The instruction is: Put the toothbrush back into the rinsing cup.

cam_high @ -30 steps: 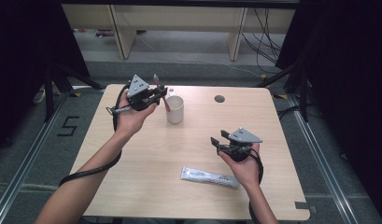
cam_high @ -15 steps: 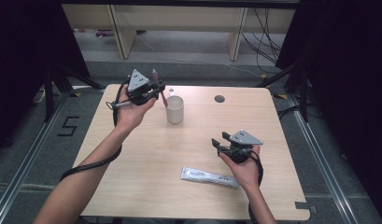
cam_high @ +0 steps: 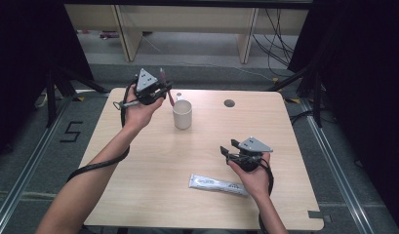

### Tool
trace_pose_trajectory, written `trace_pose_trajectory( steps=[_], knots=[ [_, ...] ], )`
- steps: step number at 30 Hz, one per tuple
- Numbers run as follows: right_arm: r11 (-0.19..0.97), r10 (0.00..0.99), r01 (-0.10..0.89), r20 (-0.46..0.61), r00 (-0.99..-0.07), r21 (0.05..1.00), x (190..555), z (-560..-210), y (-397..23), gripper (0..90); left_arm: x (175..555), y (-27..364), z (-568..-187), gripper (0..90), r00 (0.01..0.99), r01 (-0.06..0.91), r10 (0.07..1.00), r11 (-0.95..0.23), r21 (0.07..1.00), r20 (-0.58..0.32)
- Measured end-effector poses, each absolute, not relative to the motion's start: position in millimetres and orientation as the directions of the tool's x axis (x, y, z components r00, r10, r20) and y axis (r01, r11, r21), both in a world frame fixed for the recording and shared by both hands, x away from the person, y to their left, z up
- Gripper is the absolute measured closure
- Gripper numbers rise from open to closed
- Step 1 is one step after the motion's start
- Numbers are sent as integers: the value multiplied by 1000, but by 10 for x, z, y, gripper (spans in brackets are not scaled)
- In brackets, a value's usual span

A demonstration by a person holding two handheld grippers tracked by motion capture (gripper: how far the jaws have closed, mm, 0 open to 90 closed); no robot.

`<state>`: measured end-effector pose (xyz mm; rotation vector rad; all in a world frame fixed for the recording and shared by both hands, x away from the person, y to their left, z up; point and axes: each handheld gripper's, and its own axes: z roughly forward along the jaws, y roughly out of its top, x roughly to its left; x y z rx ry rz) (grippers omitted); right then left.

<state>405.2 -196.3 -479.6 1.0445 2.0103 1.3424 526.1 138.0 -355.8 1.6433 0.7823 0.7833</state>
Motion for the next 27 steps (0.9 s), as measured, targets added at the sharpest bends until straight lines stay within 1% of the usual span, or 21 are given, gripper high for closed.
trace_pose_trajectory(
  steps=[2,4,15,18,19,21,23,26,27],
  knots=[
    [234,809,336,9,-588,912,4048,-4787,-1979,469,5293,1375,-3551,799,560,89,822,-186,979,106],
    [239,811,319,-8,-585,917,4058,-4793,-1988,468,5330,1364,-3538,799,556,80,823,-185,979,111],
    [206,817,348,35,-576,914,4047,-4808,-1977,464,5480,1322,-3522,799,541,67,831,-196,978,129],
    [216,809,345,31,-587,914,4052,-4811,-1984,463,5514,1315,-3534,799,539,68,832,-197,978,130],
    [233,814,317,-6,-581,919,4062,-4810,-1998,463,5528,1316,-3541,799,537,68,833,-200,977,134],
    [230,815,312,-7,-580,922,4067,-4819,-1991,463,5549,1316,-3555,799,535,71,835,-199,977,131],
    [225,811,325,8,-585,919,4063,-4820,-1983,463,5573,1317,-3571,799,533,71,836,-200,977,132],
    [236,813,330,0,-582,914,4059,-4820,-1984,462,5609,1315,-3590,799,532,69,836,-200,977,133],
    [216,814,351,30,-580,911,4049,-4823,-1967,462,5619,1312,-3594,799,532,67,836,-198,978,133]
  ],
)
